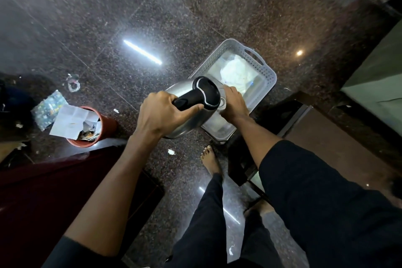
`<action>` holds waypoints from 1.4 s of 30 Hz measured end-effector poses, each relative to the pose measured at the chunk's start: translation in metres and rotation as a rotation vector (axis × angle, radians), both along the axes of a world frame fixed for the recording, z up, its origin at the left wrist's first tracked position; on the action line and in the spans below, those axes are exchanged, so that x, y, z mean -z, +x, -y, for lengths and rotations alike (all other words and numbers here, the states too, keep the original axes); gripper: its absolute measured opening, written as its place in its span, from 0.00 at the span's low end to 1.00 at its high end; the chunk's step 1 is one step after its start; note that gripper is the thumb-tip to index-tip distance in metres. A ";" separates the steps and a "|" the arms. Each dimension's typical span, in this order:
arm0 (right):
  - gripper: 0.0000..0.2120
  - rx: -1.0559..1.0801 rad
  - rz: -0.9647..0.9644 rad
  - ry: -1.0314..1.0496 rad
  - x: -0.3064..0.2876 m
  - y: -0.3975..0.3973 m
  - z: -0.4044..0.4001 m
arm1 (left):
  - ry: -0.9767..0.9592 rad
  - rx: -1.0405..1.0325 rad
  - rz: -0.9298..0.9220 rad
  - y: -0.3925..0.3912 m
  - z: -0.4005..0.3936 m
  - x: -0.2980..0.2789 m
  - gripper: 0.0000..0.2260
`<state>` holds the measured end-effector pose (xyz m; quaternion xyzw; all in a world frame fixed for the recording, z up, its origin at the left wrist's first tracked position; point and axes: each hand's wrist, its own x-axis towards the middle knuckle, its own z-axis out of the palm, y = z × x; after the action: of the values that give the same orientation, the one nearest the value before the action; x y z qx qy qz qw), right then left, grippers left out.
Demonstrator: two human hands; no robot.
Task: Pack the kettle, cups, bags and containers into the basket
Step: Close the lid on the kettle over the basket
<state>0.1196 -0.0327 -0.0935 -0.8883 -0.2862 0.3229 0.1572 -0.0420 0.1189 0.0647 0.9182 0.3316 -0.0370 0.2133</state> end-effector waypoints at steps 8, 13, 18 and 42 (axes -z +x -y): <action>0.45 0.150 -0.087 0.017 -0.001 -0.004 0.016 | -0.033 -0.017 -0.030 -0.008 0.009 0.000 0.39; 0.54 0.188 -0.168 0.045 0.001 -0.010 0.019 | -0.140 -0.033 -0.043 -0.015 0.009 -0.001 0.38; 0.62 0.178 -0.227 0.049 0.006 -0.007 0.008 | -0.285 -0.063 -0.012 -0.016 0.005 0.005 0.34; 0.42 0.161 -0.142 0.251 -0.039 -0.002 0.017 | -0.599 0.017 -0.070 0.019 -0.019 -0.022 0.31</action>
<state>0.1177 -0.0494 -0.0545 -0.8565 -0.2405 0.3330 0.3124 -0.0227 0.1379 0.0866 0.8155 0.3053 -0.1665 0.4627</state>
